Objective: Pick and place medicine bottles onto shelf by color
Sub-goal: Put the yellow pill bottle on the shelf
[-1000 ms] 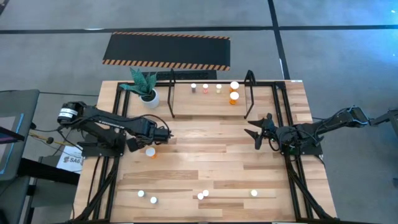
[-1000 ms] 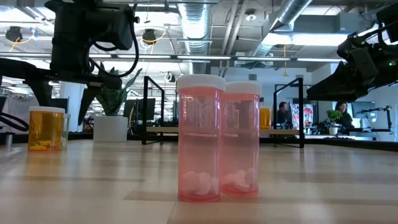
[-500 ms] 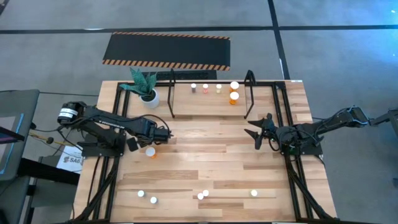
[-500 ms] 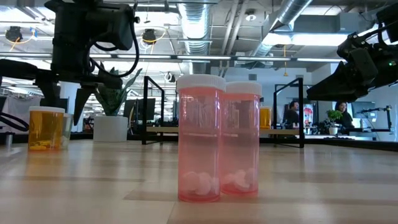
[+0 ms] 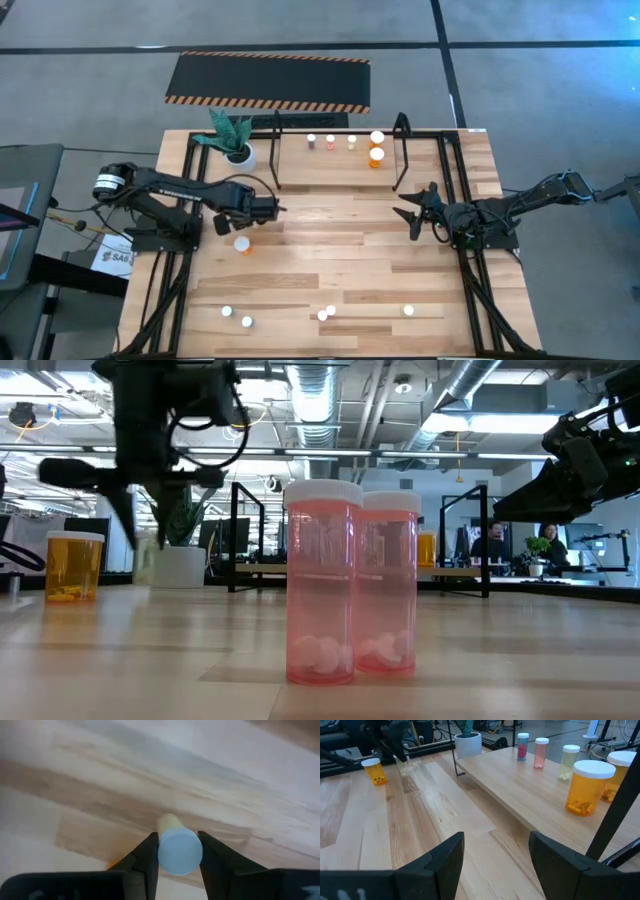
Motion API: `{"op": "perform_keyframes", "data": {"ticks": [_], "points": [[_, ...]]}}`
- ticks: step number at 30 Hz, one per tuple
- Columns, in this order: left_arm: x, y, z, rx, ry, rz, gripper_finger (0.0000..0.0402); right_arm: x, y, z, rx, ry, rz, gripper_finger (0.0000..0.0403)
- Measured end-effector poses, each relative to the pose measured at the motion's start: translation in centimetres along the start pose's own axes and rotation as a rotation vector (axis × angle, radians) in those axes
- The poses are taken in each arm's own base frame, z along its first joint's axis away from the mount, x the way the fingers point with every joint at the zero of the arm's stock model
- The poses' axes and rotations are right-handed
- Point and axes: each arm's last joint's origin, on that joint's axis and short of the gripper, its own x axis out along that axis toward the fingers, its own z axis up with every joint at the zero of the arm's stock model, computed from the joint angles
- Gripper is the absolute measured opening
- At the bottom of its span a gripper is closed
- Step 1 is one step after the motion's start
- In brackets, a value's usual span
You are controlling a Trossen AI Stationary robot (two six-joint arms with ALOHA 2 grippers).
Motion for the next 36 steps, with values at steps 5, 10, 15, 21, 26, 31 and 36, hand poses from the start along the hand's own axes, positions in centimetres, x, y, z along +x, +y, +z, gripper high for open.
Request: {"op": "perform_keyframes", "data": {"ticks": [5, 10, 15, 21, 26, 31, 36], "points": [[-1.3, -1.6, 0.8, 0.052, -0.023, -0.083, 0.0093, 0.0, 0.0, 0.0, 0.000, 0.000, 0.000, 0.0244], [-1.9, -3.3, 1.3, 0.081, -0.033, -0.153, 0.0094, 0.0, 0.0, 0.0, 0.000, 0.000, 0.000, 0.0244], [-1.6, -6.2, 1.0, 0.147, -0.040, -0.134, 0.0094, 0.0, 0.0, 0.0, 0.000, 0.000, 0.000, 0.0244], [-2.7, -10.5, 0.6, 0.276, -0.062, -0.115, 0.0094, 0.0, 0.0, 0.0, 0.000, 0.000, 0.000, 0.0244], [-3.2, -13.4, 0.5, 0.362, -0.101, -0.112, 0.0094, 0.0, 0.0, 0.0, 0.000, 0.001, 0.000, 0.0244], [-3.0, -15.6, 0.8, 0.428, -0.111, -0.111, 0.0094, 0.0, 0.0, 0.0, 0.000, 0.000, 0.000, 0.0244], [-2.6, -17.4, 1.6, 0.493, -0.125, -0.136, 0.0094, 0.0, 0.0, 0.0, 0.000, 0.000, 0.000, 0.0244]]}}
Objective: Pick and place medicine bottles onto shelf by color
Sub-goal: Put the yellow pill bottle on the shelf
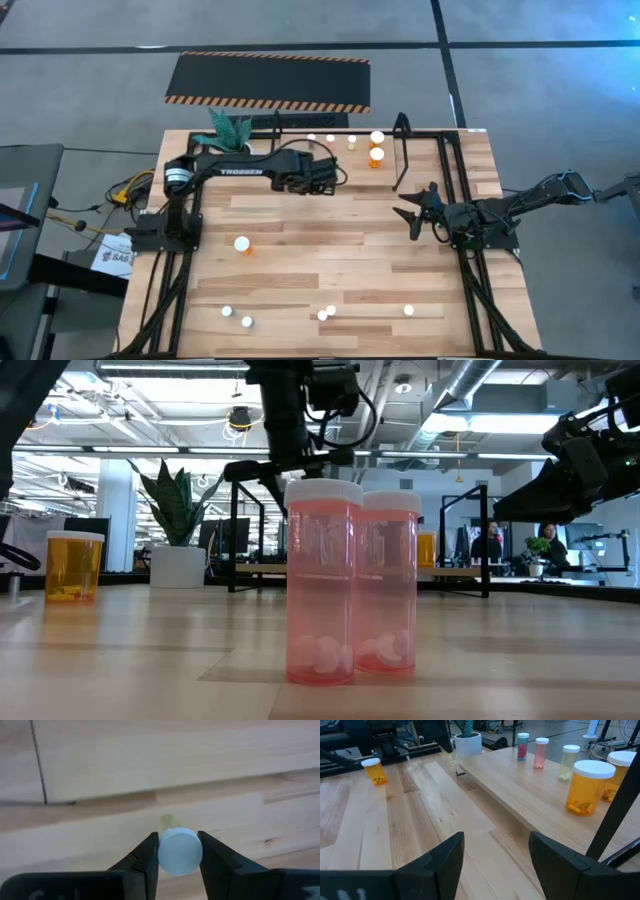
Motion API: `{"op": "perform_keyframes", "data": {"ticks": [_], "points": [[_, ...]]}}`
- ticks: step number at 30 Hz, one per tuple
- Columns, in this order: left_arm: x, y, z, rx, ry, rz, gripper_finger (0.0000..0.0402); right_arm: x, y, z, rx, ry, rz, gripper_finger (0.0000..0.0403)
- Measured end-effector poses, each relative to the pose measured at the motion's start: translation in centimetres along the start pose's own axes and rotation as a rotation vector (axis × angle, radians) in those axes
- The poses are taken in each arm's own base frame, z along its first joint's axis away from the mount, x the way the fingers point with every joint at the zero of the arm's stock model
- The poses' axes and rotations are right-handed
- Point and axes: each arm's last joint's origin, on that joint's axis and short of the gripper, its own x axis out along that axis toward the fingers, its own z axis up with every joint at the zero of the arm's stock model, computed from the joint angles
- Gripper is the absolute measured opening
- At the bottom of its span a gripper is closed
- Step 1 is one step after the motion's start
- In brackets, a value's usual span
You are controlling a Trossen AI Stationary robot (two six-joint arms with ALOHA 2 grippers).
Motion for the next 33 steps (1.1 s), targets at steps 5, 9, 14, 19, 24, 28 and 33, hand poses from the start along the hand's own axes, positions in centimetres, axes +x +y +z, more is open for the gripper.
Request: {"op": "perform_keyframes", "data": {"ticks": [5, 9, 14, 19, 24, 28, 33], "points": [[0.6, -0.7, 1.4, 0.054, -0.040, 0.003, 0.0094, 0.0, 0.0, 0.0, 0.000, 0.000, 0.000, 0.0244], [1.5, -1.4, 2.5, 0.105, -0.063, 0.004, 0.0094, 0.0, 0.0, 0.0, 0.000, 0.000, 0.000, 0.0244], [1.9, -2.4, 3.7, 0.147, -0.083, -0.022, 0.0094, 0.0, 0.0, 0.0, -0.001, 0.000, 0.000, 0.0244], [1.8, -3.0, 4.2, 0.209, -0.131, -0.068, 0.0094, 0.0, 0.0, 0.0, 0.000, 0.000, 0.000, 0.0244], [1.7, -3.3, 4.3, 0.307, -0.167, -0.088, 0.0094, 0.0, 0.0, 0.0, -0.001, 0.000, 0.000, 0.0244], [1.7, -3.6, 4.5, 0.385, -0.188, -0.104, 0.0094, 0.0, 0.0, 0.0, 0.000, 0.000, 0.000, 0.0244], [2.0, -3.7, 4.4, 0.460, -0.189, -0.099, 0.0094, 0.0, 0.0, 0.0, 0.000, 0.000, 0.000, 0.0244]]}}
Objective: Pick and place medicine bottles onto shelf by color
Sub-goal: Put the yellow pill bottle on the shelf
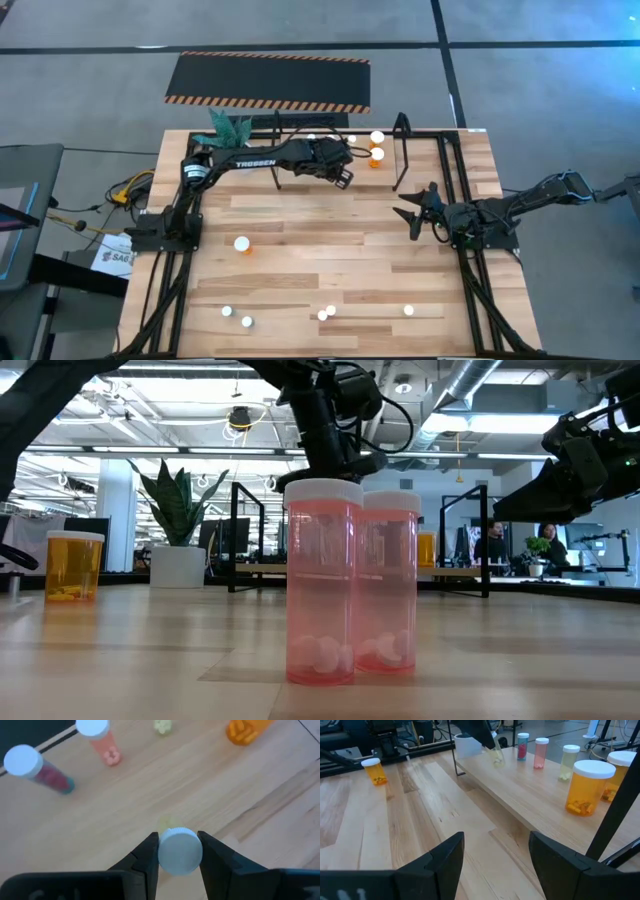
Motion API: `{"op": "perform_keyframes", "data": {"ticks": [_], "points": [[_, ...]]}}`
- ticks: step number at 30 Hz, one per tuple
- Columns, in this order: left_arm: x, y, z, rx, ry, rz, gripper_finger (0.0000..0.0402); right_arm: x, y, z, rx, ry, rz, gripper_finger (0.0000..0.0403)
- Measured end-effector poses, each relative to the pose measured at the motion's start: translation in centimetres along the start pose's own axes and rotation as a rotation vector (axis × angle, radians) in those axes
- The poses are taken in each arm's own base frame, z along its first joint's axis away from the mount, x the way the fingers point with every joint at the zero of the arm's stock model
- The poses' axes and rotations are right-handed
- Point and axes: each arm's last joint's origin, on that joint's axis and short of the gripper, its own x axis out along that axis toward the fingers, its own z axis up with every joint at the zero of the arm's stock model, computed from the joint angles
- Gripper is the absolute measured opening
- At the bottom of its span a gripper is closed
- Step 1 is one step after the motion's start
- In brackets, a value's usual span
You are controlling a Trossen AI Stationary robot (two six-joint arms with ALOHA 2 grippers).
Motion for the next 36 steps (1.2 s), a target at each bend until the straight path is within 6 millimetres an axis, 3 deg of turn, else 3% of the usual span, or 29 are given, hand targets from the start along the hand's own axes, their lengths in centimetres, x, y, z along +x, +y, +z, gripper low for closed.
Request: {"op": "perform_keyframes", "data": {"ticks": [6, 36], "points": [[1.2, 0.1, -0.1, 0.022, 0.037, -0.014, 0.0094, 0.0, 0.0, 0.0, 0.000, 0.001, 0.000, 0.0244], [1.7, 0.5, -0.5, -0.011, 0.073, -0.009, 0.0094, 0.0, 0.0, 0.0, 0.000, 0.000, 0.000, 0.0244]]}}
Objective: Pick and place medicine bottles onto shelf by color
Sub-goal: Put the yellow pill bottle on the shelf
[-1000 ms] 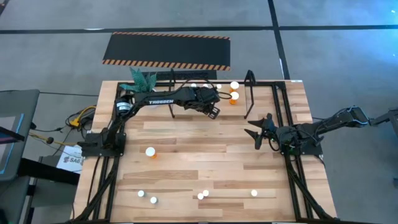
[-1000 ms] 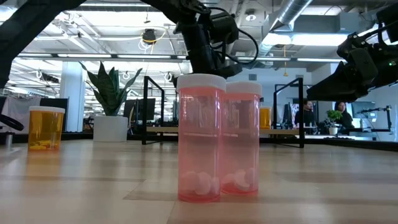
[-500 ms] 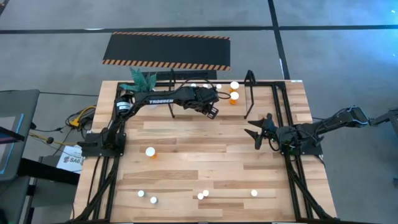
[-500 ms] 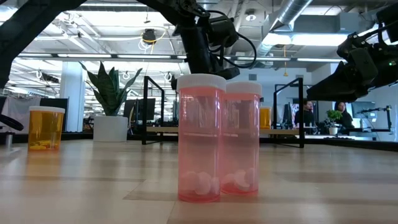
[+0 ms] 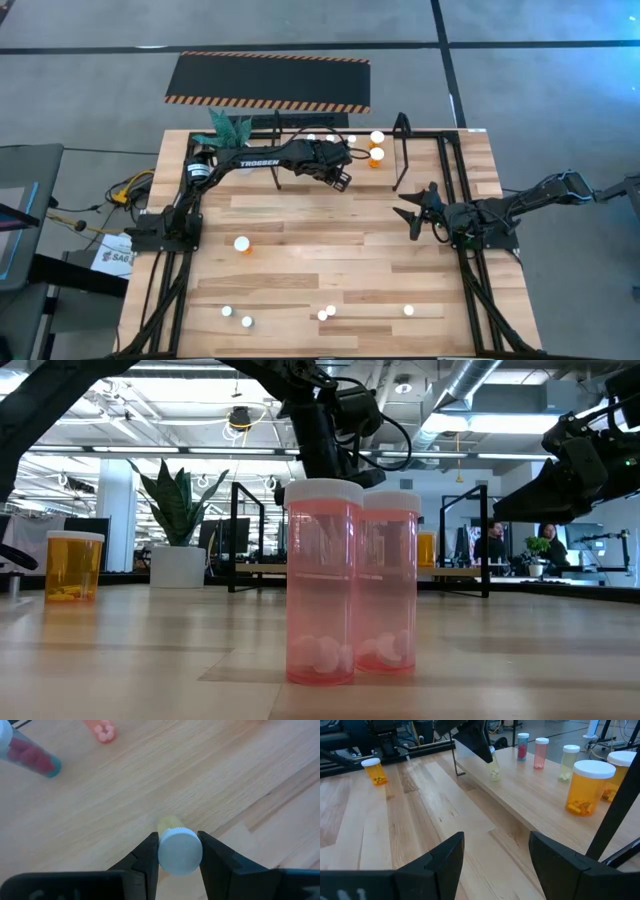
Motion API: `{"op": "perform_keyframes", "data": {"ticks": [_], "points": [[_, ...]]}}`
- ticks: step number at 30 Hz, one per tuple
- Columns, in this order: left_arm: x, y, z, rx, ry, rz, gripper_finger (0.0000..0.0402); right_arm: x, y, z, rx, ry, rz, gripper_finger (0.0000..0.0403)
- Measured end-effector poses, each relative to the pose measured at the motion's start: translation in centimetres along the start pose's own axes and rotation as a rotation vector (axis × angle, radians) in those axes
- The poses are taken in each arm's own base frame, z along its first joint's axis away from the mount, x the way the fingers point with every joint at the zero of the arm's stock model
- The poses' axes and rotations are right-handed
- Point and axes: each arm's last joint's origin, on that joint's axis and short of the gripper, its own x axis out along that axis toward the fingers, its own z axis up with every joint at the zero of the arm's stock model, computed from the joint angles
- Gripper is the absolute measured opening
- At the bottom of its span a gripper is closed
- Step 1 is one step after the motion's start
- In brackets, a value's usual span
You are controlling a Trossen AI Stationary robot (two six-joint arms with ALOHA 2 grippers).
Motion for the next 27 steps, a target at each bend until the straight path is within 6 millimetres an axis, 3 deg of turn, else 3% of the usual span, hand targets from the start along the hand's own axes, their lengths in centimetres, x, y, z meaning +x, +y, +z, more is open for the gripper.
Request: {"op": "perform_keyframes", "data": {"ticks": [11, 27], "points": [[0.01, 0.03, 0.01, -0.002, -0.006, 0.010, 0.0122, 0.00, 0.00, 0.00, 0.000, 0.000, 0.000, 0.0244], [0.11, 0.08, 0.03, -0.013, -0.014, 0.024, 0.0125, 0.00, 0.00, 0.00, 0.000, 0.000, 0.000, 0.0244]]}}
